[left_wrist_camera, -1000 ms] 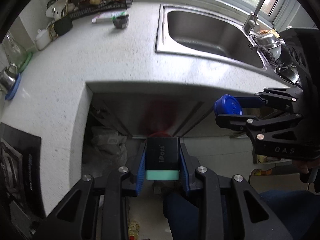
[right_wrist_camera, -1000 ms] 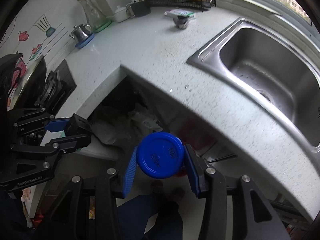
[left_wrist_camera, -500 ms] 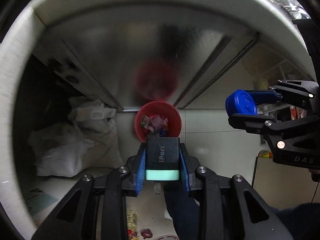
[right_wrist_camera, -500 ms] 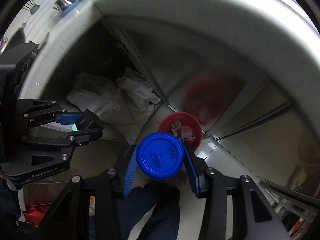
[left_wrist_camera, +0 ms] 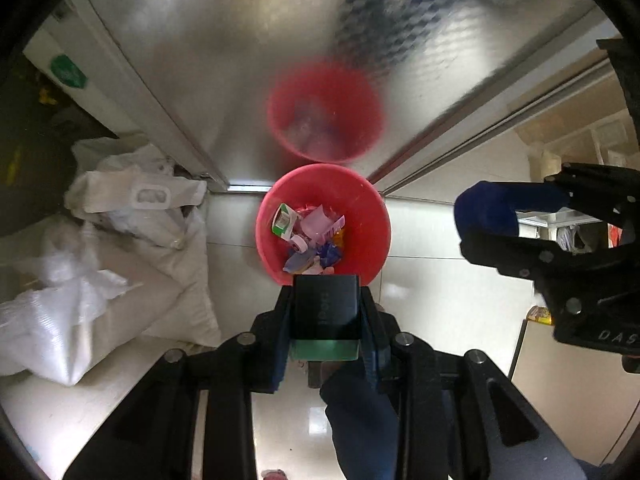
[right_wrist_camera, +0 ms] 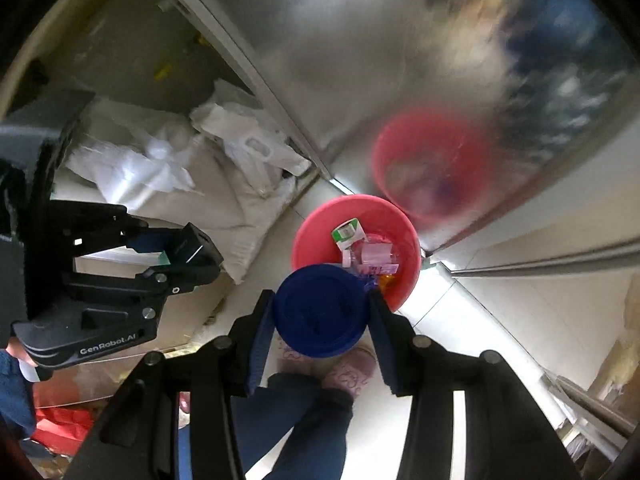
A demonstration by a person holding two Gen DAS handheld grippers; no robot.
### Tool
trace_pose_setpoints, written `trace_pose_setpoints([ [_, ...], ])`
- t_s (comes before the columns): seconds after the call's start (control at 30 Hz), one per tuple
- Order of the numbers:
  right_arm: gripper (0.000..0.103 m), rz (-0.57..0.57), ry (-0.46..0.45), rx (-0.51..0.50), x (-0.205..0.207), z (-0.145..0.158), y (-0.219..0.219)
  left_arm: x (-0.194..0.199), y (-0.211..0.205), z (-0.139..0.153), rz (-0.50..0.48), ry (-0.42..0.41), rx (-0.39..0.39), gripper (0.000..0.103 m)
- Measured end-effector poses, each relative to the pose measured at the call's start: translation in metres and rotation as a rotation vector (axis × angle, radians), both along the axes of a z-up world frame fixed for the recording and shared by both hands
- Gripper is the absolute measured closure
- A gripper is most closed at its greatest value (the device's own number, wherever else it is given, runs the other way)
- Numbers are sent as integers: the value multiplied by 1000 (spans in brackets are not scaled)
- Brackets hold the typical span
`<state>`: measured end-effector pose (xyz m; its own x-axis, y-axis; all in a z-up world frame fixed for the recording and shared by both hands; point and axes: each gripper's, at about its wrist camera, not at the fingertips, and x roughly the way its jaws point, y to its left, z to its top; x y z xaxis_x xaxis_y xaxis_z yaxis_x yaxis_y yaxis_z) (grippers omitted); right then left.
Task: Collect trash
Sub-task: 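Open both tools over the red basin to drop the charger and lid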
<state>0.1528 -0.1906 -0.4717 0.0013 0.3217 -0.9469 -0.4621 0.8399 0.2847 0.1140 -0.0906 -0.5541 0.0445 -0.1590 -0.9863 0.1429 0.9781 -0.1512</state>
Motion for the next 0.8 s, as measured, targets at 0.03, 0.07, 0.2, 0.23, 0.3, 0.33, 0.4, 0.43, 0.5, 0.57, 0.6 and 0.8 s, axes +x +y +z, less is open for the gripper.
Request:
trace_pose_setpoints([
  [0.03, 60, -4, 6, 6, 1, -7, -3, 1, 0, -7, 1, 8, -10, 75],
  [0.07, 60, -7, 15, 10, 0, -13, -8, 2, -1, -15, -4, 13, -16, 75],
  [0.2, 60, -19, 39, 10, 6, -31, -10, 4, -5, -31, -29, 10, -4, 75],
  [0.23, 60, -17, 41, 11, 6, -35, -10, 5, -4, -35, -21, 16, -8, 75],
  [0.3, 60, -10, 42, 5, 6, -37, -10, 8, -2, -41, -4, 26, -18, 75],
  [0.33, 60, -7, 40, 2, 7, -40, -10, 9, -1, -43, 2, 28, -22, 75],
  [0.4, 60, -10, 52, -2, 8, -42, -10, 12, 2, -48, 13, 40, -33, 75],
  [0.43, 60, -13, 59, -2, 9, -44, -10, 13, 2, -49, 12, 43, -36, 75],
  [0.5, 60, -17, 71, -2, 11, -45, -11, 15, 1, -50, 4, 42, -18, 75],
  [0.57, 60, -16, 75, -1, 13, -45, -11, 17, -1, -51, -11, 45, -12, 75],
  [0.6, 60, -13, 77, -3, 13, -46, -10, 18, -1, -50, -16, 45, -14, 75],
  [0.8, 60, -35, 97, -13, 16, -55, -10, 22, 0, -52, -16, 70, -26, 67],
])
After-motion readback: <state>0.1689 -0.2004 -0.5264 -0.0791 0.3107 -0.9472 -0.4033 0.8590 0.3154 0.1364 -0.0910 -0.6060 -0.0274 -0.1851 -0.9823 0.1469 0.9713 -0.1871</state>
